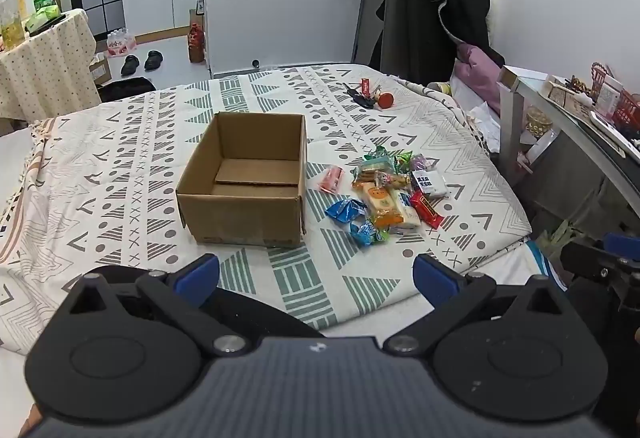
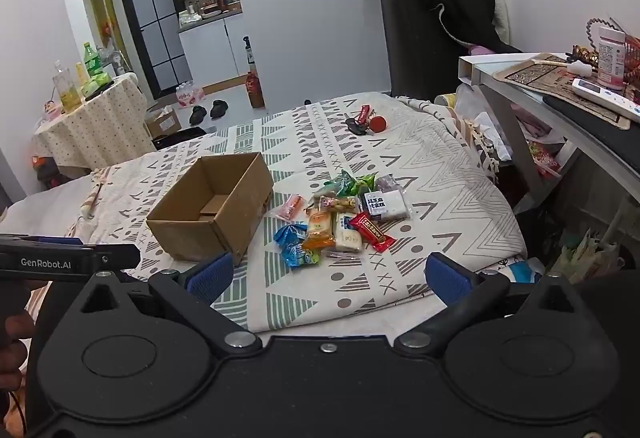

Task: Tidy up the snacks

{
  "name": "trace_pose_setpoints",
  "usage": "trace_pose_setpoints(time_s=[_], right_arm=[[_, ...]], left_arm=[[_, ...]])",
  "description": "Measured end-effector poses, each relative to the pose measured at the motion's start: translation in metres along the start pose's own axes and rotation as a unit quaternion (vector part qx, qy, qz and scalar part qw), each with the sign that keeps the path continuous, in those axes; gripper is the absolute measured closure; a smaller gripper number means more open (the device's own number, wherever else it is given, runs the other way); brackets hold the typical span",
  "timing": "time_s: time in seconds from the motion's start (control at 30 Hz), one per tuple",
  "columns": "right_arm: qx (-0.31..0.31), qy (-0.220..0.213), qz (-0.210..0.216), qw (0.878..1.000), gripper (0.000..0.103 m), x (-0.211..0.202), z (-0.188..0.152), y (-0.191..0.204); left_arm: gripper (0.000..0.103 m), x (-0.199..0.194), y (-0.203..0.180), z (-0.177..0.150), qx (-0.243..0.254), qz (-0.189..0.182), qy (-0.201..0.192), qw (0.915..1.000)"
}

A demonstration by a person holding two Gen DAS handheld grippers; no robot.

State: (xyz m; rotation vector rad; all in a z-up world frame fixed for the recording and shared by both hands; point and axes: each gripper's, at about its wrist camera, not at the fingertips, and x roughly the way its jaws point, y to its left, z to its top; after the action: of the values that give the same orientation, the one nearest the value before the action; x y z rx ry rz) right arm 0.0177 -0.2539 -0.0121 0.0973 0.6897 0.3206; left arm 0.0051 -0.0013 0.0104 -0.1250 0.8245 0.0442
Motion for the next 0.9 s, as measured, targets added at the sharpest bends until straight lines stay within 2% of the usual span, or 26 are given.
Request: trace_pose_setpoints(time_s=[0.2, 0.9], right_arm=[[-0.004, -0.005, -0.001, 1.000, 0.000, -0.0033, -0.0018, 0.0008], [-0.010, -0.003, -0.003, 1.000, 0.000, -0.0010, 0.0001, 0.0006]], left_arm=[[0.001, -0.0025, -0.0001, -0.0090, 0.005, 0.002, -0.014, 0.9999], [0.001, -0.0060, -0.0050, -0.0065, 0.007, -0.001, -0.014, 0.9999]])
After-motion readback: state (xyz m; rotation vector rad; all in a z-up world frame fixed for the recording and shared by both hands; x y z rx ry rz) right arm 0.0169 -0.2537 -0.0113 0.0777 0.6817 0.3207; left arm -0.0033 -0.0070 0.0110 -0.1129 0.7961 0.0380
